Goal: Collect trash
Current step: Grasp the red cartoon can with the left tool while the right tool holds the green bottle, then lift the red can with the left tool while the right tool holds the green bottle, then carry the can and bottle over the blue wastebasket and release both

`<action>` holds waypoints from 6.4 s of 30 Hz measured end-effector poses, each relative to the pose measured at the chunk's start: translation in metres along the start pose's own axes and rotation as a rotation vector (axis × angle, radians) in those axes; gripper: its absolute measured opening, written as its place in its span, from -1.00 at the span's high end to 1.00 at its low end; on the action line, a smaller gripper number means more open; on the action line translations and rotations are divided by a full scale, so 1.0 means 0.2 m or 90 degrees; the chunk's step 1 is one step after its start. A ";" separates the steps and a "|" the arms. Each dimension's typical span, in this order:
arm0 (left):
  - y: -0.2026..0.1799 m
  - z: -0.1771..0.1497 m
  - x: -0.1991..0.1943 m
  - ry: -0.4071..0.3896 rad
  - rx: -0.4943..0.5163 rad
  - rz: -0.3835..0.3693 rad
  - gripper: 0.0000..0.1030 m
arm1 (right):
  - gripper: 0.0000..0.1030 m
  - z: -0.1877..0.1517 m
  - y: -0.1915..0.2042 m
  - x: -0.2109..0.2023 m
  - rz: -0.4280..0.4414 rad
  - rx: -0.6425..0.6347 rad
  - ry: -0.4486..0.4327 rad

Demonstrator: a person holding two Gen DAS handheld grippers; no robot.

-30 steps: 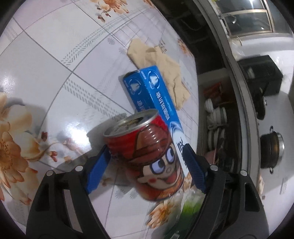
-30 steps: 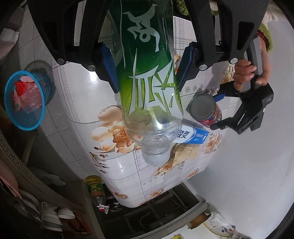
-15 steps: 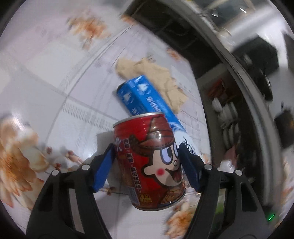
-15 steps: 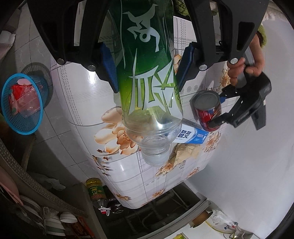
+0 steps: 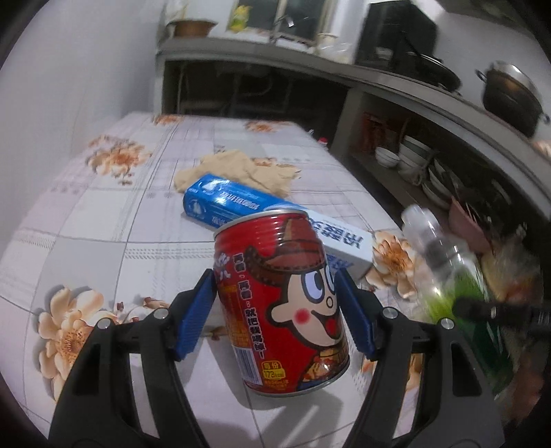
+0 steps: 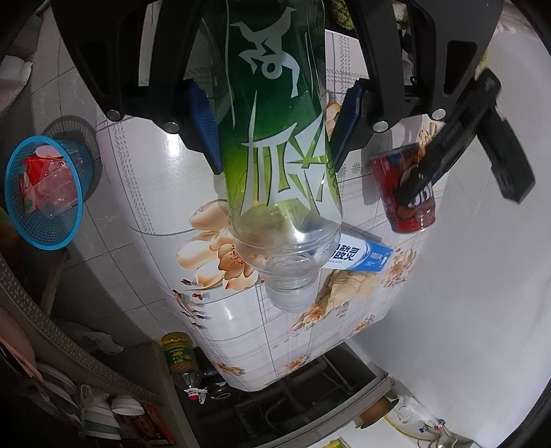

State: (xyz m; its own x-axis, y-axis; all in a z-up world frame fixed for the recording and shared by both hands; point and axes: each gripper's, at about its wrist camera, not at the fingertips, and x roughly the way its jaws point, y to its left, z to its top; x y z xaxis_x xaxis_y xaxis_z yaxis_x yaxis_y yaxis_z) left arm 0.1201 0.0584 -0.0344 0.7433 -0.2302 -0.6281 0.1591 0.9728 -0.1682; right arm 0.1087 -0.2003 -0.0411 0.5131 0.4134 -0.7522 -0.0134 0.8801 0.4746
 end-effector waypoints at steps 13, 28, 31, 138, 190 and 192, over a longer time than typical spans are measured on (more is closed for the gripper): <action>0.00 -0.08 -0.01 0.061 0.012 -0.013 -0.23 | -0.16 0.00 0.02 0.01 -0.009 -0.008 0.003; 0.28 0.09 0.25 0.277 -0.198 -0.145 -0.20 | -0.16 0.01 0.01 0.01 -0.005 -0.005 0.003; 0.29 0.08 0.24 0.272 -0.199 -0.147 -0.20 | -0.16 0.00 0.01 0.01 -0.005 -0.005 0.003; -0.15 -0.07 -0.09 0.094 0.082 -0.015 -0.23 | -0.22 0.02 -0.02 0.10 0.013 0.015 0.067; -0.73 0.26 -0.08 0.051 0.166 -0.174 -0.23 | -0.21 -0.04 -0.64 -0.60 -0.073 0.186 -0.171; -0.84 0.30 -0.03 0.067 0.177 -0.206 -0.23 | -0.21 -0.09 -0.79 -0.69 -0.108 0.229 -0.188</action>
State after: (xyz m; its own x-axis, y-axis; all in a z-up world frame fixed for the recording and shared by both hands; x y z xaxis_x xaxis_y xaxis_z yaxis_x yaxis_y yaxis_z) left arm 0.1271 -0.1024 0.0435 0.5583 -0.5119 -0.6528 0.5525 0.8164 -0.1677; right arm 0.0243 -0.3910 -0.0214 0.7043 0.1410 -0.6957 0.3623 0.7714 0.5231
